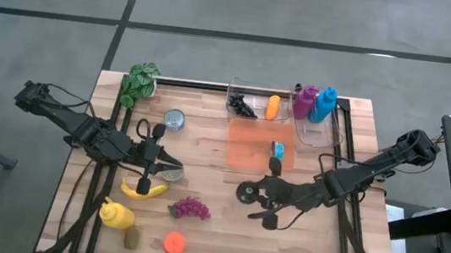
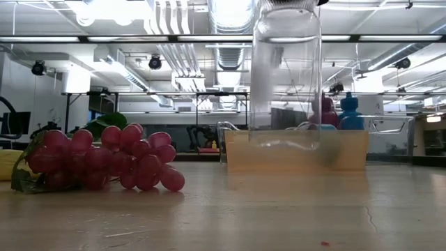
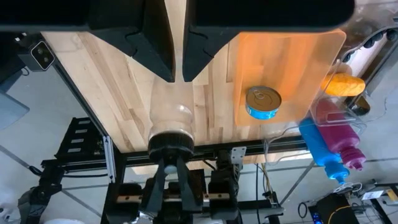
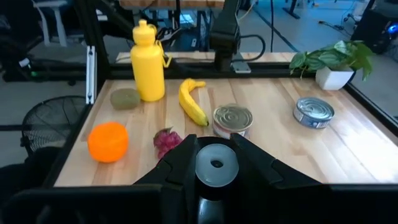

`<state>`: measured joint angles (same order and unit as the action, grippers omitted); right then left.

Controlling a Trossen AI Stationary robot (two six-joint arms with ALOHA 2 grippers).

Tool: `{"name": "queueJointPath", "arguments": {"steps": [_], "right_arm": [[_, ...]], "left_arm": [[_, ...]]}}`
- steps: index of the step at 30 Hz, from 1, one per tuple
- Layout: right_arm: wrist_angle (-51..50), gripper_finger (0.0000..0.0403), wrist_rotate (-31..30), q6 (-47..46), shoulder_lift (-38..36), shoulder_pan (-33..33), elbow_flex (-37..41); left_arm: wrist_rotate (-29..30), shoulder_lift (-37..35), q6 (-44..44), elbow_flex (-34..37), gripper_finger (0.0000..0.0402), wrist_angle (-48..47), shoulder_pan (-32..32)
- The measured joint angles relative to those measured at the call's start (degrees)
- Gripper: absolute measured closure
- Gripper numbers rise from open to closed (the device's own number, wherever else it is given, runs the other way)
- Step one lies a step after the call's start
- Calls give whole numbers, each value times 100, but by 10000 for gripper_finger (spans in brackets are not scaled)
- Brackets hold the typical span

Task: Pick & Place Food Item
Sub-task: Put the transparent water bottle into the right transparent bin

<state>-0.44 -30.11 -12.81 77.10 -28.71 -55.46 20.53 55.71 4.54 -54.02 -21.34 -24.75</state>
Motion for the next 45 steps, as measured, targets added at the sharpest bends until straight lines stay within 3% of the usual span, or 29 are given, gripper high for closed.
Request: {"name": "queueJointPath", "arguments": {"steps": [12, 20, 31, 45], "right_arm": [[-115, 328, -183, -25, -584, 0, 0], [-309, 328, -666, -147, -1130, 2, 0], [-1591, 328, -1796, -665, -1841, 4, -245], [-2716, 328, -2281, -676, -2076, 31, -1085]], "left_arm": [[-2, -1, 0, 0, 369, -5, 4], [0, -1, 0, 0, 369, -9, 4], [-1, 1, 0, 0, 369, -48, 2], [0, 1, 0, 0, 369, -46, 2]]}}
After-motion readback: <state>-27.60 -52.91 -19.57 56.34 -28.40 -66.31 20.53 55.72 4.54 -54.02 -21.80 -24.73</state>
